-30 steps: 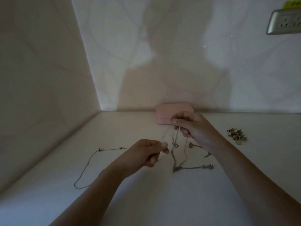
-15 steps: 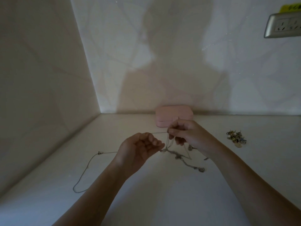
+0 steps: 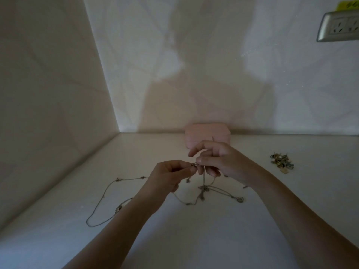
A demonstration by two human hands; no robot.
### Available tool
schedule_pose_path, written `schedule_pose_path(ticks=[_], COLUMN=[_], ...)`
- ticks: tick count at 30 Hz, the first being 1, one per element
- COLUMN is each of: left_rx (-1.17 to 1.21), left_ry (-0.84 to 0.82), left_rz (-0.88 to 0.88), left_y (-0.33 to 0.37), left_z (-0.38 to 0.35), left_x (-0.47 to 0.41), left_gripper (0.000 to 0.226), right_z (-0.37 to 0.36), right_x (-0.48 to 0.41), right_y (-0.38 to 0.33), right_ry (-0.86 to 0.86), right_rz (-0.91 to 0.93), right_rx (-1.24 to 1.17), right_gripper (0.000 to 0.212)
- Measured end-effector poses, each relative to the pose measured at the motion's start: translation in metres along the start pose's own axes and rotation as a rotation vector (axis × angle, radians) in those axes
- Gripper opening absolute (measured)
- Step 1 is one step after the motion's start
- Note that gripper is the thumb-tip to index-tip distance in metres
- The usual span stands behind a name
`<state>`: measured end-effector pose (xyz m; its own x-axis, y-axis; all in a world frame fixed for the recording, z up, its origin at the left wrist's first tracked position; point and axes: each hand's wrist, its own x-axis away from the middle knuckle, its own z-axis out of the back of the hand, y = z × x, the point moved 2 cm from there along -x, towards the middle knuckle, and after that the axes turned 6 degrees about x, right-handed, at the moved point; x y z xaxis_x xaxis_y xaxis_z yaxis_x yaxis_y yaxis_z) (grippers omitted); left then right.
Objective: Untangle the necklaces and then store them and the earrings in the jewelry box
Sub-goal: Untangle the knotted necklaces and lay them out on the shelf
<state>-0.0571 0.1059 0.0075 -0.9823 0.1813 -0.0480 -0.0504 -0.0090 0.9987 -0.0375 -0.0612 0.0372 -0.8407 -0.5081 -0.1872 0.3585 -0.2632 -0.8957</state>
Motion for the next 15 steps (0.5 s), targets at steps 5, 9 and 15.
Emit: schedule_pose_path(ticks=[5,9,15], left_rx=[-0.038,-0.075,0.027], left_ry=[0.061,0.062,0.061], left_rz=[-0.02,0.004,0.003], left_y=[0.0026,-0.0011,-0.0004], left_z=[0.0003,0.0002,0.0022], left_x=[0.0029,0.001,-0.0011], left_gripper=[0.008,0.026,0.019], right_z=[-0.0016,-0.0026,-0.0045], right_x=[0.0,0.0012,0.0011], right_y=[0.0046,0.0025,-0.0016], right_ry=[0.026,0.082,0.131], right_rz=[0.039,0.073,0.11], right_rx=[0.32,0.427,0.469], right_gripper=[0.017,0.021,0.023])
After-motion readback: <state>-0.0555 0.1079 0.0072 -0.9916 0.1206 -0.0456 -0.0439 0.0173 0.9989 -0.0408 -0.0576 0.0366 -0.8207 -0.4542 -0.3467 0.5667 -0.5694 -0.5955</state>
